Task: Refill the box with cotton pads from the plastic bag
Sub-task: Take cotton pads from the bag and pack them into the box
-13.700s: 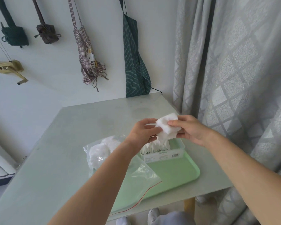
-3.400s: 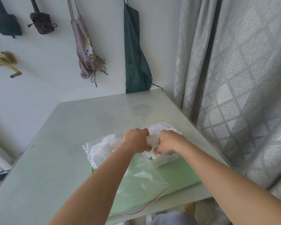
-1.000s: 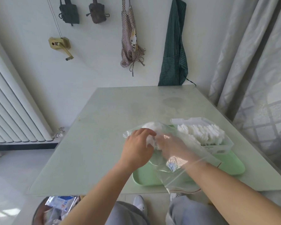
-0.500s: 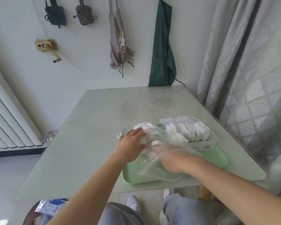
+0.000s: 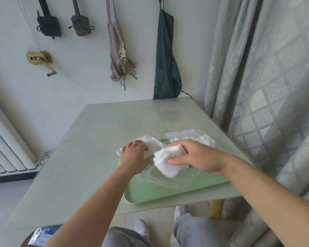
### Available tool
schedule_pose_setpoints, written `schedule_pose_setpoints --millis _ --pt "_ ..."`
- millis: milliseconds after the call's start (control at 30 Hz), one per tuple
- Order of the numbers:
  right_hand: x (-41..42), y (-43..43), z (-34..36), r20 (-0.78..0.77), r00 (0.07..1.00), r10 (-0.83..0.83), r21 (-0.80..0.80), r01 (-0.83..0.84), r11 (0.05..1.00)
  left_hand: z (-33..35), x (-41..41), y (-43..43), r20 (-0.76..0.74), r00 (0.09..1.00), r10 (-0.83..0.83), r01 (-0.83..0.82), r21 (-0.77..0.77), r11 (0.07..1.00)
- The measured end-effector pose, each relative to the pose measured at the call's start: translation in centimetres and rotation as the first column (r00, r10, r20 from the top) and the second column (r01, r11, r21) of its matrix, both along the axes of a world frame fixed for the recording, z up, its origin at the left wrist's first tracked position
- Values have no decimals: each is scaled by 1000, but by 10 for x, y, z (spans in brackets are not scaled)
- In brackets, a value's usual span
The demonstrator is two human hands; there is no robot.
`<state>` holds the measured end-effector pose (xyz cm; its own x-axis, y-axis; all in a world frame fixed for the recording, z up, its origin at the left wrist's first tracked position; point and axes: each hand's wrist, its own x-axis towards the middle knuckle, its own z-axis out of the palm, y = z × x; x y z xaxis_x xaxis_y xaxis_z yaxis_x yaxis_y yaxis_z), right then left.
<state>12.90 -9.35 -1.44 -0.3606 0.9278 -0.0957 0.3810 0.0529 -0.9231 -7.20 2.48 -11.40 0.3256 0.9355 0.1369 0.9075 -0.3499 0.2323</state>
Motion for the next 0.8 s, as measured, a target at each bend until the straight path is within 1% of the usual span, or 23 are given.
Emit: schedule_pose_setpoints --millis 67,100,133,200,267,300,333,433,500,600,633,700,800 --pt "15 7 5 -227 966 -120 -131 92 987 17 5 -5 102 994 34 -30 -45 999" --pt "24 12 6 -303 934 -188 -176 139 975 26 9 -8 157 986 50 -44 -43 998" --pt "33 17 7 -352 900 -256 -211 190 959 33 15 -11 219 974 57 -52 -31 998" --pt "51 29 7 -416 829 -373 -227 302 926 46 28 -14 341 940 20 -21 -1 1000" --pt "68 42 4 -460 757 -464 -229 403 886 53 44 -15 386 919 -82 81 19 997" --pt "77 48 1 -449 738 -503 -226 451 864 56 52 -14 377 916 -138 143 14 990" --pt "84 53 -3 -407 741 -534 -213 492 844 57 60 -13 360 915 -184 201 -11 979" --pt "104 66 -24 -220 785 -579 -142 562 815 56 77 -10 329 906 -264 324 -142 935" --pt "116 73 -36 -92 802 -591 -80 585 807 54 84 -7 296 911 -288 360 -225 906" --pt "125 79 -48 66 840 -538 -40 541 840 54 89 -7 185 933 -307 353 -330 876" --pt "126 81 -51 109 859 -501 -47 508 860 53 91 -8 136 939 -315 342 -332 879" --pt "127 84 -56 180 884 -432 -48 447 894 50 94 -8 50 939 -341 340 -285 896" --pt "123 88 -58 269 892 -364 -18 382 924 45 98 -5 1 920 -393 379 -264 887"
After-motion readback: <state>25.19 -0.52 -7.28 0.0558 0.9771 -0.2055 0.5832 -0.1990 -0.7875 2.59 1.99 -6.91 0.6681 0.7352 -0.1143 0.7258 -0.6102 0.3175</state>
